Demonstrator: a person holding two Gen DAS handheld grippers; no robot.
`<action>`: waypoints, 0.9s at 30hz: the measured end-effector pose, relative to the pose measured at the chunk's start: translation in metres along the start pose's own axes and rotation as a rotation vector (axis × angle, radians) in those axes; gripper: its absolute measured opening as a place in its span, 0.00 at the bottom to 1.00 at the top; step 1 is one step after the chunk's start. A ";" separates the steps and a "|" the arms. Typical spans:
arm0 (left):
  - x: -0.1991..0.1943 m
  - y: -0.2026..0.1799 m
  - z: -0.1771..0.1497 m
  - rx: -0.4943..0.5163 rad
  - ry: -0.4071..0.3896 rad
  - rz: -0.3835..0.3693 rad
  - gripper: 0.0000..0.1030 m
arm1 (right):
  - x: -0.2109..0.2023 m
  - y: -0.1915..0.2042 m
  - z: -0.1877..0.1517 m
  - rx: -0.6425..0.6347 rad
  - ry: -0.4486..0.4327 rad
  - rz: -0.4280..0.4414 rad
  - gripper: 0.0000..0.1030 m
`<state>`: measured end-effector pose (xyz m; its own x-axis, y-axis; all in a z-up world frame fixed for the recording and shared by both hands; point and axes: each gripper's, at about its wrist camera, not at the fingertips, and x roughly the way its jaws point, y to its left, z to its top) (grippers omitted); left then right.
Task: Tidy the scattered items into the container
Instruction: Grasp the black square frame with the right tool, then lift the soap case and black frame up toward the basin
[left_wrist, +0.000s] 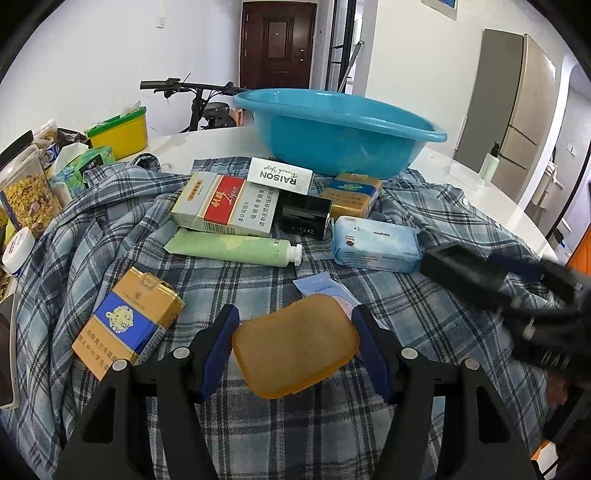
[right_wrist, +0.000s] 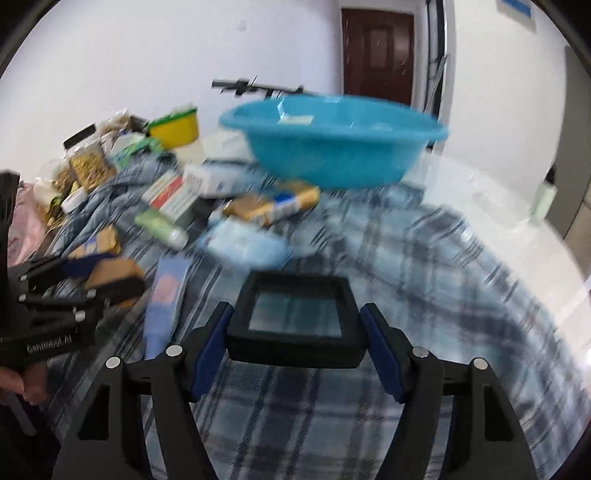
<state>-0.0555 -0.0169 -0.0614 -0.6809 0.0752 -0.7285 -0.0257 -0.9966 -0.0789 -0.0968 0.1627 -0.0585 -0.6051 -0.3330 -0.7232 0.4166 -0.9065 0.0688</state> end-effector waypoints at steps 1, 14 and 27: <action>0.000 0.000 0.000 -0.001 -0.001 -0.001 0.64 | 0.005 0.000 -0.004 0.012 0.027 0.029 0.68; 0.000 0.000 -0.001 -0.005 -0.002 -0.008 0.64 | 0.022 0.022 -0.001 -0.113 0.061 -0.095 0.67; -0.010 -0.002 0.004 0.005 -0.051 -0.006 0.64 | -0.001 0.011 0.003 -0.035 -0.023 -0.136 0.67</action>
<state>-0.0515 -0.0161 -0.0513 -0.7173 0.0796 -0.6922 -0.0338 -0.9963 -0.0796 -0.0939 0.1526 -0.0549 -0.6727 -0.2135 -0.7085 0.3530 -0.9341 -0.0536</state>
